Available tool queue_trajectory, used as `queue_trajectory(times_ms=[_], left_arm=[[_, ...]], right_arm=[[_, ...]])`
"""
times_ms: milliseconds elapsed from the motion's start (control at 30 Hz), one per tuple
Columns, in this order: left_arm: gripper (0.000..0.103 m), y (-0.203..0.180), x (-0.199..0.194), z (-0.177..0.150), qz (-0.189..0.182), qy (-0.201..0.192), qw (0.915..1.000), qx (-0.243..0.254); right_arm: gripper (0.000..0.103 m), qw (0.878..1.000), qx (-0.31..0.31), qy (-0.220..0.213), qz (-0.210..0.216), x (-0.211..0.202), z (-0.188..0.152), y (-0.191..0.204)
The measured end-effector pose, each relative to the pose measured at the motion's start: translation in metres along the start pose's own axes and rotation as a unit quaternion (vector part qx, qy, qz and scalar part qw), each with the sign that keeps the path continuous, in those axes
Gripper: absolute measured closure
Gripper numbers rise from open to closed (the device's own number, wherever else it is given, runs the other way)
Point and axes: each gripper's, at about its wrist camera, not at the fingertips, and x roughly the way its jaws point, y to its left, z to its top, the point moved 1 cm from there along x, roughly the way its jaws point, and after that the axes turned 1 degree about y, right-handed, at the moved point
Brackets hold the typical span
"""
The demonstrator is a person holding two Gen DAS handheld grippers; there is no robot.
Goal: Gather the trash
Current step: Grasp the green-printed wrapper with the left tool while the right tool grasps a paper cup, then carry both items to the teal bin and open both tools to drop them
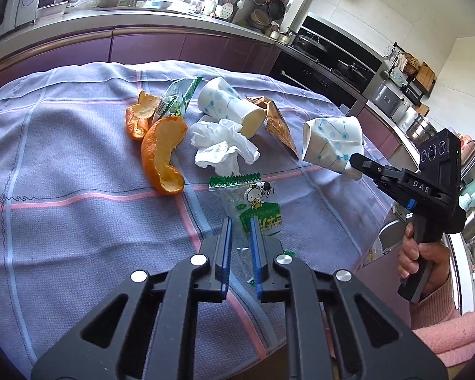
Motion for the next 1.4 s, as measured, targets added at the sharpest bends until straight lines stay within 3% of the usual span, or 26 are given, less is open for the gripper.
queue_trajectory(times_ms=[333, 667, 1067, 1400], left_arm=[[0.092, 0.020, -0.054, -0.004, 0.019, -0.049, 0.9985, -0.019], [0.092, 0.067, -0.123, -0.013, 0.065, -0.107, 0.9897, -0.069], [0.092, 0.131, -0.211, -0.046, 0.134, -0.178, 0.9621, -0.157], [0.092, 0.175, -0.261, -0.068, 0.187, -0.214, 0.9364, -0.206]], right_arm=[[0.101, 0.997, -0.043, 0.022, 0.065, 0.018, 0.001, 0.049], [0.101, 0.980, -0.101, 0.080, 0.155, 0.074, -0.005, 0.131], [0.101, 0.947, -0.175, 0.145, 0.228, 0.133, -0.010, 0.226], [0.101, 0.917, -0.221, 0.195, 0.268, 0.178, -0.022, 0.295]])
